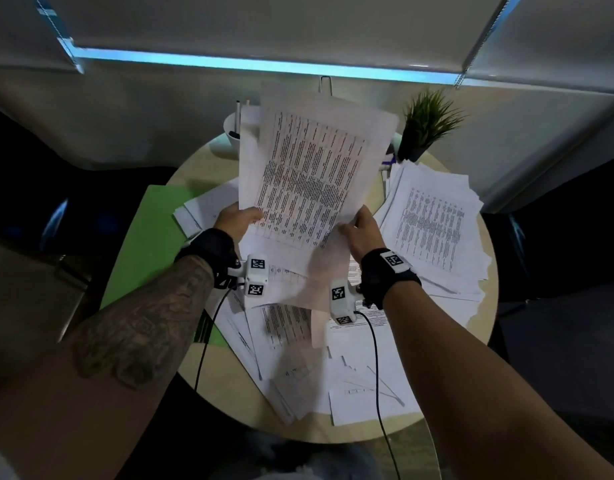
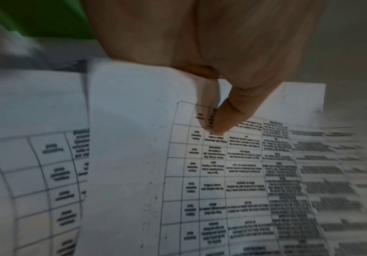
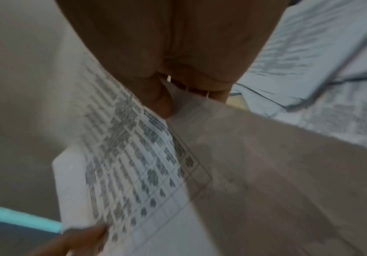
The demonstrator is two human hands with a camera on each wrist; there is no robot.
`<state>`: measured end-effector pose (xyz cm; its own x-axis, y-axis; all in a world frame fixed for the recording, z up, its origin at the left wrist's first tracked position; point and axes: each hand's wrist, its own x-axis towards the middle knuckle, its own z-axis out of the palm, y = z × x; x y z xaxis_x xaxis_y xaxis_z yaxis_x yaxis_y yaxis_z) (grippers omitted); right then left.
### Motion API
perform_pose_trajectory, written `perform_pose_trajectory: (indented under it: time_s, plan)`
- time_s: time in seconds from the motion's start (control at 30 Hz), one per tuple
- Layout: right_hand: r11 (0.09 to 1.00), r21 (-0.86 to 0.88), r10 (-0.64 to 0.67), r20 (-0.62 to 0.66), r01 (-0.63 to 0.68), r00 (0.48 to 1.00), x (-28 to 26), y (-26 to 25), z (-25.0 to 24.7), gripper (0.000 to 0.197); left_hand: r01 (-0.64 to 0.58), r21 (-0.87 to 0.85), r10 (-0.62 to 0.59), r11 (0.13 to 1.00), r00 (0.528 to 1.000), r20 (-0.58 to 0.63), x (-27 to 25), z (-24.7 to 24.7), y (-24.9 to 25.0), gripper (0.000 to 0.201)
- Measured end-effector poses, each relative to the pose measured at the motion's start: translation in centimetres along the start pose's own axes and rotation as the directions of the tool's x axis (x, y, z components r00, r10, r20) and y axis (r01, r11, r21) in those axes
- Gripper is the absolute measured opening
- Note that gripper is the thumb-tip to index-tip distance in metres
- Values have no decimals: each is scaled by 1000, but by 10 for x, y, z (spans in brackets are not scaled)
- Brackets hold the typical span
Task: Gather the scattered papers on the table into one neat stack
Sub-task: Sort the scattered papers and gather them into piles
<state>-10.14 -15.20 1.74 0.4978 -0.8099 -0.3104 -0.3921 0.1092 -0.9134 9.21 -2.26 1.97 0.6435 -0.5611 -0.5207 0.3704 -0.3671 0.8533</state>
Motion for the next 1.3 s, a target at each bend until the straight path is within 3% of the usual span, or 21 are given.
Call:
perform_pose_trajectory:
  time_s: [0.17,0.3,0.43,0.63,0.73,0.87,1.0,1.07,1.13,1.3]
  plan:
    - [992,12,-122,-68,123,990,5,-23,-6,31,-88,-37,86,995,994,-67,2,19,18,34]
    - [989,-151,-11,-24,8,1000,5,-12,-19,37,-59,-143,41,988,992,-123,13,18,35,33]
    - [995,-90,33,-27,-35,999,-5,15,-23,19,-28,-149,12,988,994,-109,14,17,37,30]
    - [997,14,74,-144,-73,987,-11,37,-31,20,-73,-40,74,997,997,38,4,30,20,30]
    - [996,-32,79,-128,-84,989,-14,48,-41,25,-143,168,122,975,984,127,0,45,14,34]
    - [972,-34,226,-125,-232,966,-30,79,-58,12,-154,547,-18,823,955,295,-4,64,-8,34]
    - [939,-105,275,-338,-327,900,-36,108,-99,17,-96,703,-140,705,953,270,-7,71,-52,49]
    - [937,-94,268,-420,-336,867,-34,109,-121,23,-143,823,-183,550,941,286,-4,69,-74,56]
    - [928,-132,255,-455,-348,853,-30,104,-143,24,-166,874,-223,456,930,293,-5,67,-89,57]
    - [896,-206,251,-496,-394,831,-6,92,-189,29,-160,893,-182,421,949,256,-4,69,-106,54]
